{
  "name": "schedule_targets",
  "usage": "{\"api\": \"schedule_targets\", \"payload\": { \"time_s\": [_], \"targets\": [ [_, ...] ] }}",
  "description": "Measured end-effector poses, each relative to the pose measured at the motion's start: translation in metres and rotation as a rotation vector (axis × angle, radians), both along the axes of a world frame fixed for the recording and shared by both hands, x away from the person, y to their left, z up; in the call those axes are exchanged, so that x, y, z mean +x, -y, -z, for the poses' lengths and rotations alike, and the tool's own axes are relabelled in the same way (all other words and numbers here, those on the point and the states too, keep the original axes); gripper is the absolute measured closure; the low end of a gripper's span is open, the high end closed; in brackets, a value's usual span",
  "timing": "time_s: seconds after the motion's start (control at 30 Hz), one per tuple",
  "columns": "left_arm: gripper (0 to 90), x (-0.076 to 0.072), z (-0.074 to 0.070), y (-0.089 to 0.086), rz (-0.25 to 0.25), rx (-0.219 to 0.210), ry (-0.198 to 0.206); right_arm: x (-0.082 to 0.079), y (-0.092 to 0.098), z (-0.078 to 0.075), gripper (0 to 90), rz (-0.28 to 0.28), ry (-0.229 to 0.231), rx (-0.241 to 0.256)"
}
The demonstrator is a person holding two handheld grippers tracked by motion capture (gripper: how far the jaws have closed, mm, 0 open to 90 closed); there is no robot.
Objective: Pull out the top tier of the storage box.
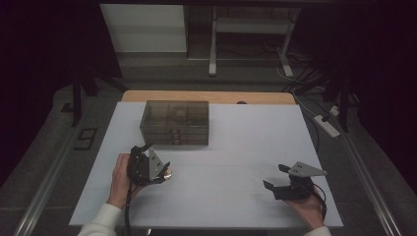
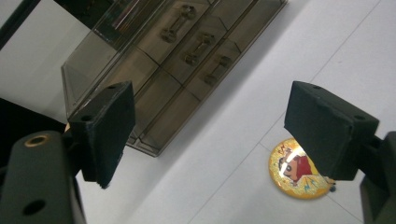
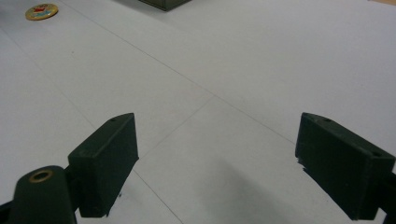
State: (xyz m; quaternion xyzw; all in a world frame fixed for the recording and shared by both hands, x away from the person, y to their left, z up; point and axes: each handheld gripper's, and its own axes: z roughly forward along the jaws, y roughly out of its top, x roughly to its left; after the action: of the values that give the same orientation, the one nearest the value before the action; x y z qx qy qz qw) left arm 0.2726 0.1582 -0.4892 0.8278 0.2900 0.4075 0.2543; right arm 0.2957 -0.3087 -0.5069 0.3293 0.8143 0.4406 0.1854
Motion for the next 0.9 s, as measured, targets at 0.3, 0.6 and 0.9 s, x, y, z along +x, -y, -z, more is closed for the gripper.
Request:
{"api": "schedule_targets", "payload": {
  "time_s": [0.3,0.6,0.9],
  "targets": [
    [17.7,0.004,0.001,0.002,-0.007,0.014,0.019,0.000,0.000,0.000,12.6,0.001,-0.002,-0.002],
    [18.2,0.009,0.003,0.006,-0.016,0.030,0.035,0.001,-0.001,0.001,12.6,0.003,-0.003,-0.007],
    [19.2,0.014,0.006,0.008,-0.025,0.044,0.053,0.000,-0.001,0.002,12.7,0.003,-0.005,-0.011]
  ]
}}
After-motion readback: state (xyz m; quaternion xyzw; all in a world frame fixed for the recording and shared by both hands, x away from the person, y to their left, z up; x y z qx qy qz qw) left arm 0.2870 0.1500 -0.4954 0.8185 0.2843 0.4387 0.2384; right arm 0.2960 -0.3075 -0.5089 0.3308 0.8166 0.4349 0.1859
